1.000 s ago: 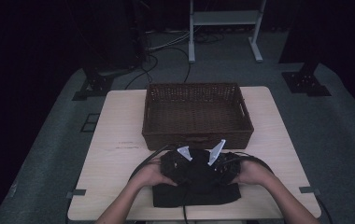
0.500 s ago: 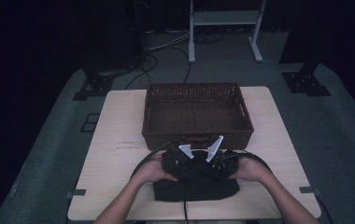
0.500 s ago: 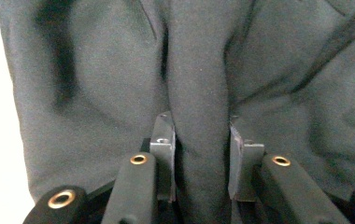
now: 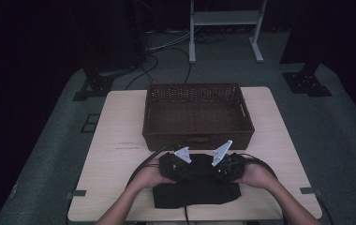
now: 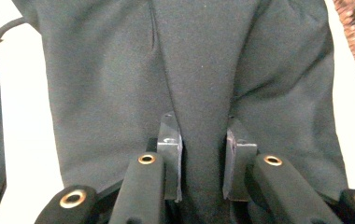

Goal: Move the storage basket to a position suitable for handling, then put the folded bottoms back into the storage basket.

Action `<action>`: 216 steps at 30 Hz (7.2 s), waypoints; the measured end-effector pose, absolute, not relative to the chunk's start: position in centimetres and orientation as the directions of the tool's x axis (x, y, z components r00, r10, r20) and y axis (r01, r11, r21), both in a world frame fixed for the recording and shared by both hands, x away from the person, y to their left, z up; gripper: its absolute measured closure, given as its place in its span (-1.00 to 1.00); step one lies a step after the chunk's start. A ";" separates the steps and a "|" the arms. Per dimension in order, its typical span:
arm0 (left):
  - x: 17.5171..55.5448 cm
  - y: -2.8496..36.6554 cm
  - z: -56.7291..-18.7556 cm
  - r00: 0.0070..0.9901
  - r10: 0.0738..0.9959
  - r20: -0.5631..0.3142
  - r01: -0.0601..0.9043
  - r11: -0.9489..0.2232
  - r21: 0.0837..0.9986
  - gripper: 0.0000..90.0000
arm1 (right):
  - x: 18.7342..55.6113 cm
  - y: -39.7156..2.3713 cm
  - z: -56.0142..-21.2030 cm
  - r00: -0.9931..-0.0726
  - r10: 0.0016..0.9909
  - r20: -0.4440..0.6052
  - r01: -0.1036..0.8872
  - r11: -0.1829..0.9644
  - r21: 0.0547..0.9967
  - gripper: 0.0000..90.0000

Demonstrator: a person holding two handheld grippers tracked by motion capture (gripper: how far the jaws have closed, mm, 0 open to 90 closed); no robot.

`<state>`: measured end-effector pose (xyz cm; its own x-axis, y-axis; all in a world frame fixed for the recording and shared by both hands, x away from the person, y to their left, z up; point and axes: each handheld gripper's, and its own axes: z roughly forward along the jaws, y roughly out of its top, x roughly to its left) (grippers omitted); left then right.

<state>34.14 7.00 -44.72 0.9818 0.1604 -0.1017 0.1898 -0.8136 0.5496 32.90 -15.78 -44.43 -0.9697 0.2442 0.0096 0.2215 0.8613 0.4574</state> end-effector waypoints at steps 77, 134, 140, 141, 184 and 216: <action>35.3 7.0 -28.4 0.986 0.140 0.095 0.058 -0.809 0.585 0.59 | 34.0 -17.8 -28.7 -0.976 0.199 -0.093 0.103 0.788 0.607 0.60; 44.4 7.1 -18.9 0.966 0.160 0.204 0.024 -0.840 0.542 0.60 | 42.9 -16.8 -19.6 -0.956 0.248 -0.158 0.101 0.780 0.617 0.60; 45.6 7.0 -18.0 0.963 0.166 0.210 0.024 -0.836 0.548 0.60 | 43.8 -16.8 -18.6 -0.952 0.257 -0.167 0.102 0.780 0.618 0.60; 45.8 7.0 -18.0 0.964 0.167 0.206 0.027 -0.835 0.550 0.60 | 44.0 -16.8 -18.5 -0.951 0.258 -0.170 0.102 0.782 0.615 0.60; 53.4 6.1 -23.5 0.966 0.165 0.200 0.039 -0.856 0.515 0.60 | 51.9 -17.1 -23.7 -0.952 0.282 -0.122 0.156 0.787 0.597 0.59; 53.6 6.0 -30.1 0.969 0.197 0.147 0.097 -0.854 0.511 0.60 | 53.1 -17.2 -30.1 -0.954 0.298 -0.037 0.223 0.784 0.579 0.59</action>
<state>53.64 5.99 -30.07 0.9693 0.1975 0.1467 0.0967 -0.8541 0.5110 53.14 -17.21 -30.14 -0.9537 0.2984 -0.0366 0.2232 0.7841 0.5791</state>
